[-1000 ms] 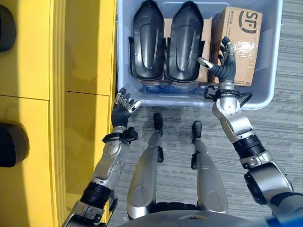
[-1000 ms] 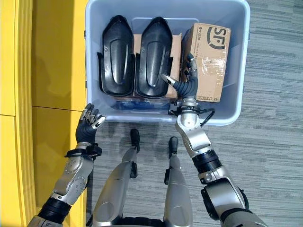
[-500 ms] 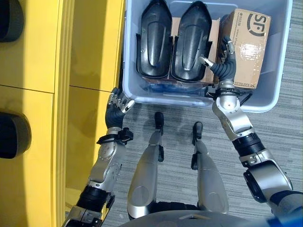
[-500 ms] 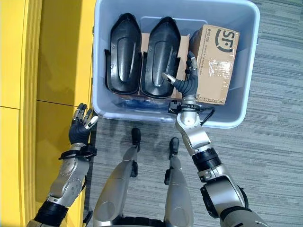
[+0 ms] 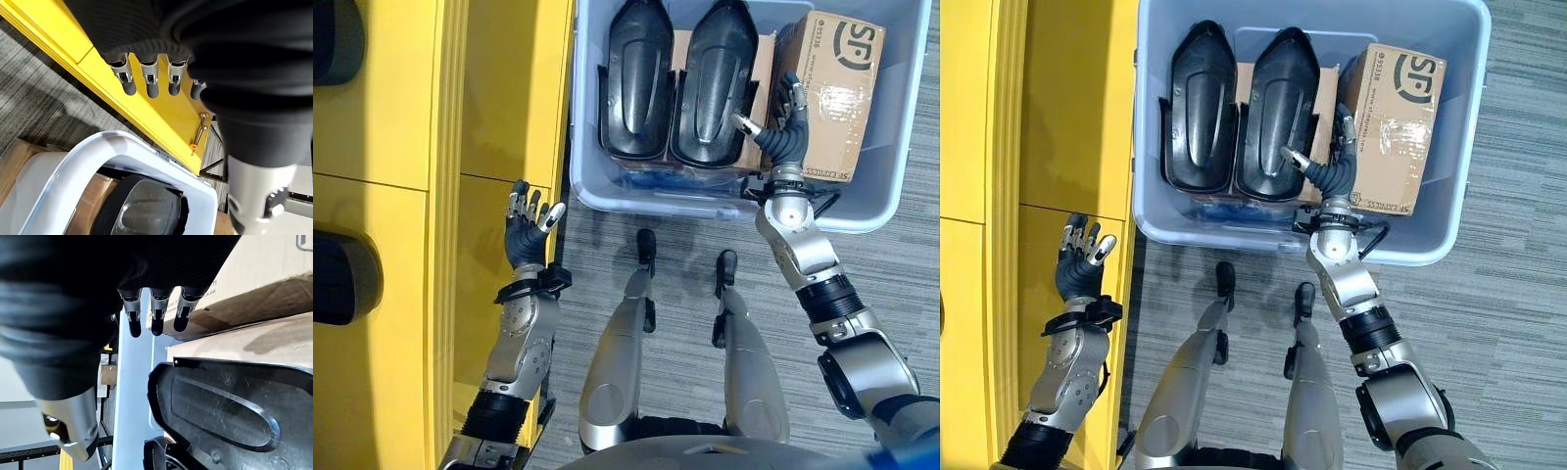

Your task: Move parts from the plastic box to the shelf.

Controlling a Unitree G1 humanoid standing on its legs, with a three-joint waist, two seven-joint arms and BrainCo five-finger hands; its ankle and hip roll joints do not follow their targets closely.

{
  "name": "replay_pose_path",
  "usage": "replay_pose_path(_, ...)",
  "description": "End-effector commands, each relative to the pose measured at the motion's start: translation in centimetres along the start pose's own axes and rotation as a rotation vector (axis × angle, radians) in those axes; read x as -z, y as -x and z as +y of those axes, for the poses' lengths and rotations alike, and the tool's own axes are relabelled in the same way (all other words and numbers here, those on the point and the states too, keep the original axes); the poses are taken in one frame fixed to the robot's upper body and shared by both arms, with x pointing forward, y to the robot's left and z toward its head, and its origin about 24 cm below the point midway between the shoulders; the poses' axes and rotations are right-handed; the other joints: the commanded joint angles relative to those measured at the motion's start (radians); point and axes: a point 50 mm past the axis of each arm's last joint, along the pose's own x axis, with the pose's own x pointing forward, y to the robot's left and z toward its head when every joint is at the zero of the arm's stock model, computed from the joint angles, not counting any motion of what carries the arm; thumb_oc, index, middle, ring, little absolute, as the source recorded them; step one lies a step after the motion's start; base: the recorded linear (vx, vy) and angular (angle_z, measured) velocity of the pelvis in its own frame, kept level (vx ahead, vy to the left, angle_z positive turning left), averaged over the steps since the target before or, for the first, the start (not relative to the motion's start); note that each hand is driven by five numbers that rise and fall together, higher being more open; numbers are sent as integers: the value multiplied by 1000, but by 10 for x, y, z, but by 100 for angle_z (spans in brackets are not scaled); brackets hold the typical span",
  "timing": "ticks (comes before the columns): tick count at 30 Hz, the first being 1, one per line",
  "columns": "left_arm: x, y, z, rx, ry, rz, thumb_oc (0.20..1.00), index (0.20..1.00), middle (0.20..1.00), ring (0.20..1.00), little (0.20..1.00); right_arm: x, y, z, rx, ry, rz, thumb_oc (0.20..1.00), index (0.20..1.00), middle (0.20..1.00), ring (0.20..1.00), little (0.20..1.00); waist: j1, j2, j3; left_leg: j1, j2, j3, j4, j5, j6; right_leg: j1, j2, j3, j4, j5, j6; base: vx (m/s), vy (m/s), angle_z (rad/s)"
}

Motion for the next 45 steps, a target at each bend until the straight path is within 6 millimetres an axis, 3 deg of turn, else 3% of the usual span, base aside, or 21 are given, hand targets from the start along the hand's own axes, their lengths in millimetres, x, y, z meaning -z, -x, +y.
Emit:
replay_pose_path(1,-24,2,8,-8,-12,-124,1000,1000,1000,1000,1000,-24,-4,-1,14,-50,-113,1000,1000,1000,1000,1000,0,-22,-10,-23,77,-30,107,-49,-90,3,-124,-55,27,39,70,0,0,0)
replay_pose_path(18,-18,0,9,-7,-31,-98,1000,1000,1000,1000,1000,-19,-22,-1,36,43,-71,1000,1000,1000,1000,1000,12,-19,-7,-84,71,-42,120,-51,-84,-54,-123,-60,41,39,68,2,0,1)
replay_pose_path(26,-18,1,8,4,-27,-93,1000,1000,1000,1000,1000,-11,-37,-12,108,91,-12,1000,1000,1000,1000,1000,24,-14,-7,-116,65,-49,122,-53,-82,-82,-125,-63,51,36,68,1,0,1)
replay_pose_path(38,-23,-3,-1,48,-5,-123,1000,1000,1000,1000,1000,-29,-82,-23,196,229,30,1000,1000,1000,1000,1000,50,-8,-7,-185,55,-65,138,-58,-79,-141,-126,-68,67,31,68,5,2,3)
replay_pose_path(45,-27,-7,-7,68,-7,-140,1000,1000,1000,1000,1000,-29,-88,-23,183,330,49,1000,1000,1000,1000,1000,61,-15,-7,-199,46,-79,140,-58,-75,-137,-127,-82,66,30,69,5,5,5)
